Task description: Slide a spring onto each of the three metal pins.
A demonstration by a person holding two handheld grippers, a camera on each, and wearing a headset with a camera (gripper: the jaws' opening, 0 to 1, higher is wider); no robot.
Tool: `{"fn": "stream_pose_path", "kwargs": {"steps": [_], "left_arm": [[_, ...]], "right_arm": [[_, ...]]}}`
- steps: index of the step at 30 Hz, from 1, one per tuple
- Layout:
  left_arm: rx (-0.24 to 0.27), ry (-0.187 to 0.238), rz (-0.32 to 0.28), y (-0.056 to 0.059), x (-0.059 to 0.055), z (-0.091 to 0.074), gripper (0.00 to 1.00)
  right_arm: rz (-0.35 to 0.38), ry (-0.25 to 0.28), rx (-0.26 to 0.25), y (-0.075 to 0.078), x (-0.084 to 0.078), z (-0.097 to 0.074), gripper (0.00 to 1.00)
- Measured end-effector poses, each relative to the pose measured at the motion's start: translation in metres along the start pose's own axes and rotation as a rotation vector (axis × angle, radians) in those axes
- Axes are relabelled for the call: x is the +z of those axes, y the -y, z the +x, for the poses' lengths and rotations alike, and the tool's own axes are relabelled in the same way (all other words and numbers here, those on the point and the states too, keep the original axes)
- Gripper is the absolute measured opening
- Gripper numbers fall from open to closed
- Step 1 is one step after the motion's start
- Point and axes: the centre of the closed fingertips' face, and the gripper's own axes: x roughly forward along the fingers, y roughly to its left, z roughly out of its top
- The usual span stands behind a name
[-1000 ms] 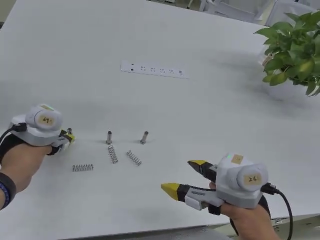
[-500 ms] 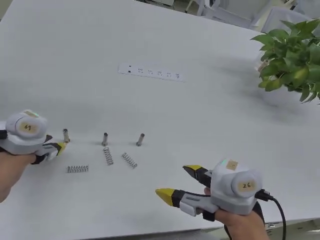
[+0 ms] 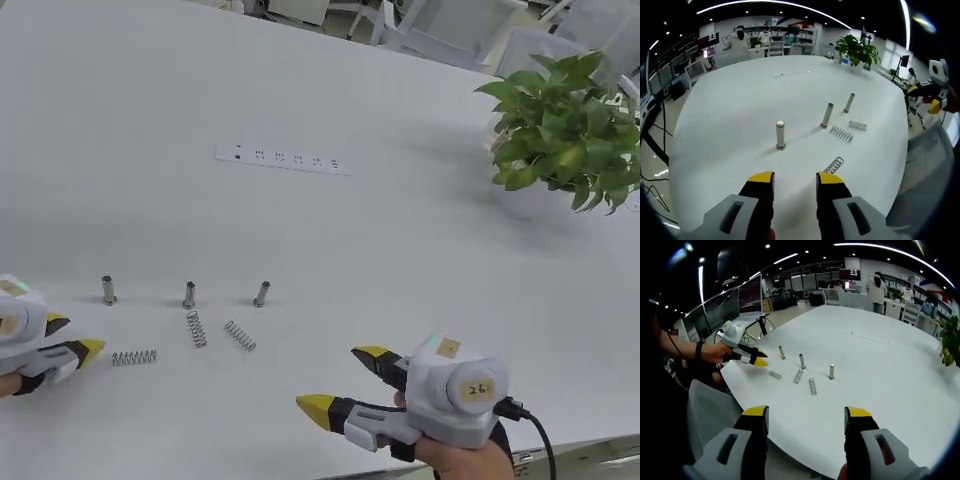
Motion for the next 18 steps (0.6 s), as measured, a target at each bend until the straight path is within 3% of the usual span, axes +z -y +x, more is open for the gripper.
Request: {"fn": "stream_pose_path", "kwargs": {"steps": [18], "left_arm": [[0.003, 0.068, -0.03, 0.002, 0.008, -0.021, 0.31]], "right_arm": [[-0.014, 0.007, 0.005, -0.003, 0.005, 0.001, 0.6]]}}
